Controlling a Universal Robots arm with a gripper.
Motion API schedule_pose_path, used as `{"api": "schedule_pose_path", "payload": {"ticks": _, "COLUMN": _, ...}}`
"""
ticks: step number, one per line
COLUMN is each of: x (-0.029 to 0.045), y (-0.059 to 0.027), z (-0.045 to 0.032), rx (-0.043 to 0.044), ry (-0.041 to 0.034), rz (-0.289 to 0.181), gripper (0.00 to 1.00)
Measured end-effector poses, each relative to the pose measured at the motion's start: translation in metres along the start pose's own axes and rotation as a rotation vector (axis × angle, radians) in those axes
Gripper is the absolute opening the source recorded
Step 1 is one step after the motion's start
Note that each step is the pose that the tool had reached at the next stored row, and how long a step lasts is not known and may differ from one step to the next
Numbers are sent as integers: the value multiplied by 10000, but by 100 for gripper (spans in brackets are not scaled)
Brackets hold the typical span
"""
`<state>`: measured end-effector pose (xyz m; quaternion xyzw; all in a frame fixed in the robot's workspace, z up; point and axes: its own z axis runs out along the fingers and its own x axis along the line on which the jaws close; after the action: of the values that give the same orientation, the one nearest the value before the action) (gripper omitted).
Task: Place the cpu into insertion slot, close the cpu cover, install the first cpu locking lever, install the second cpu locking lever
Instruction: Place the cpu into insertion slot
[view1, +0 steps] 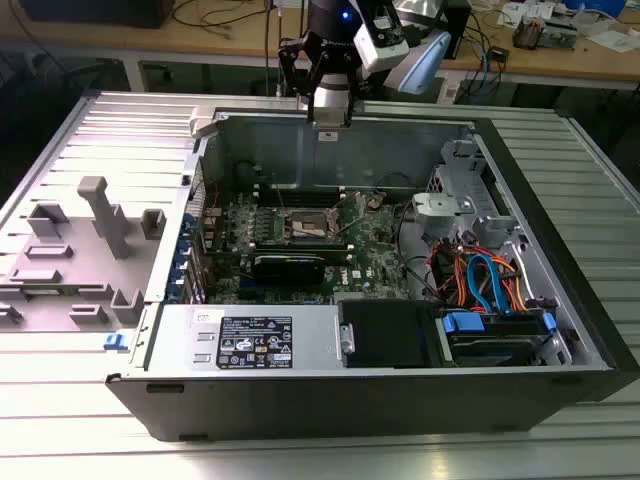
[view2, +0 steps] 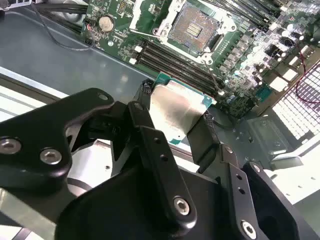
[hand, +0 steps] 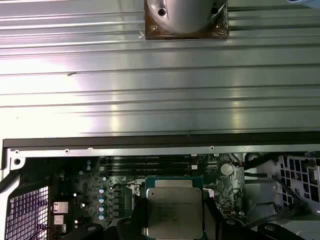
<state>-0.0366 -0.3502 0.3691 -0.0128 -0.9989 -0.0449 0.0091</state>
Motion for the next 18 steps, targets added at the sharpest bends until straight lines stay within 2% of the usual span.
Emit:
{"api": "schedule_pose_path", "payload": {"ticks": 11, "x": -1, "y": -27, "z": 1, "rx": -1, "ry": -1, "rz": 5, "gripper": 54}}
{"api": "schedule_pose_path", "payload": {"ticks": 18, "x": -1, "y": -30, "z": 5, "rx": -8, "ry": -39, "rz": 439, "gripper": 54}}
